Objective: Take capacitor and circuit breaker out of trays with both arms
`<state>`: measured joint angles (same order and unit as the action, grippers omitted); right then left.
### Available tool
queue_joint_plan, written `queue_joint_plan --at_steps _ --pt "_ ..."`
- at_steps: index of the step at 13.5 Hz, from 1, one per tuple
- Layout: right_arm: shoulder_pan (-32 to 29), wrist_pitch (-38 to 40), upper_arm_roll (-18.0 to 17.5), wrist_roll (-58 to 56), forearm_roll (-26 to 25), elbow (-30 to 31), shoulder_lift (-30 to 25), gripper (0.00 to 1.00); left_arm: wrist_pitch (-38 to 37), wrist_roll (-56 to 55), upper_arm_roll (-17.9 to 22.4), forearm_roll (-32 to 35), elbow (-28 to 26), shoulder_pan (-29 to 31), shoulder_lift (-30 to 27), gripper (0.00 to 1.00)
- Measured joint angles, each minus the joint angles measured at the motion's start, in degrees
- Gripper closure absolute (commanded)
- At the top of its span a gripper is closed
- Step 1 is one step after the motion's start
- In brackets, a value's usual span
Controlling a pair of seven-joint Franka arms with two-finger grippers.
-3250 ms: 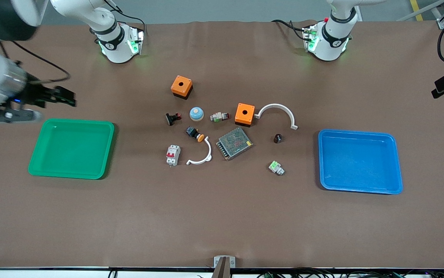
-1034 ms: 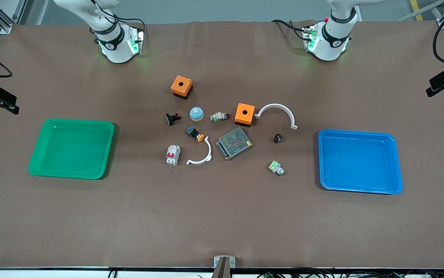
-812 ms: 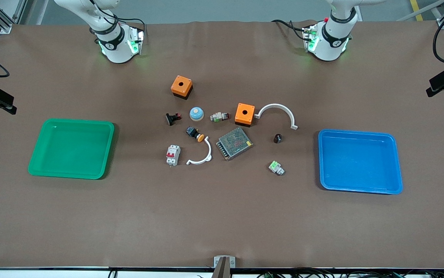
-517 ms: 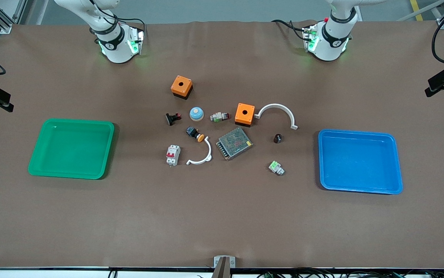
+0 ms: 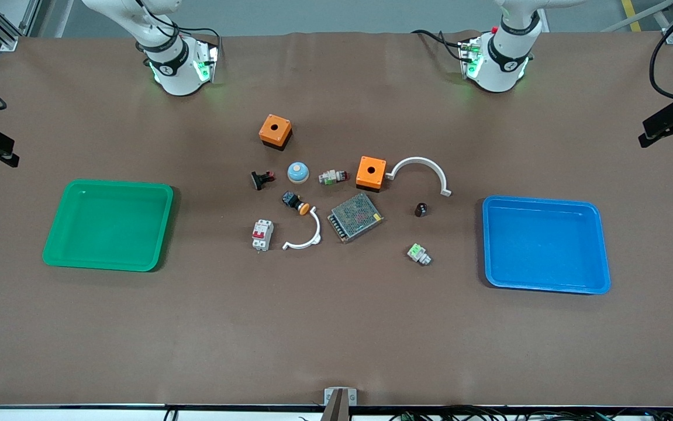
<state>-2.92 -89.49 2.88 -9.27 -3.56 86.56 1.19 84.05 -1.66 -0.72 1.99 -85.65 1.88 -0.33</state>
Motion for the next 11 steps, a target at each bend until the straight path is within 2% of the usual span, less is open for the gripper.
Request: queue_joint_plan --at_steps 4,7,11 --pt "0.0 -0.1 -0.4 0.0 0.5 -1.8 0.0 0.0 0.0 0.0 -1.0 0.0 0.0 -0.1 0.0 0.0" --pt "0.0 0.2 -0.7 0.0 4.6 -2.1 0.0 0.0 0.0 -0.1 -3.3 0.0 -0.7 -0.1 0.0 0.0" --pt "0.0 0.4 -0.7 0.0 5.4 -2.1 0.0 0.0 0.0 -0.6 -5.5 0.0 -1.0 -0.2 -0.1 0.0"
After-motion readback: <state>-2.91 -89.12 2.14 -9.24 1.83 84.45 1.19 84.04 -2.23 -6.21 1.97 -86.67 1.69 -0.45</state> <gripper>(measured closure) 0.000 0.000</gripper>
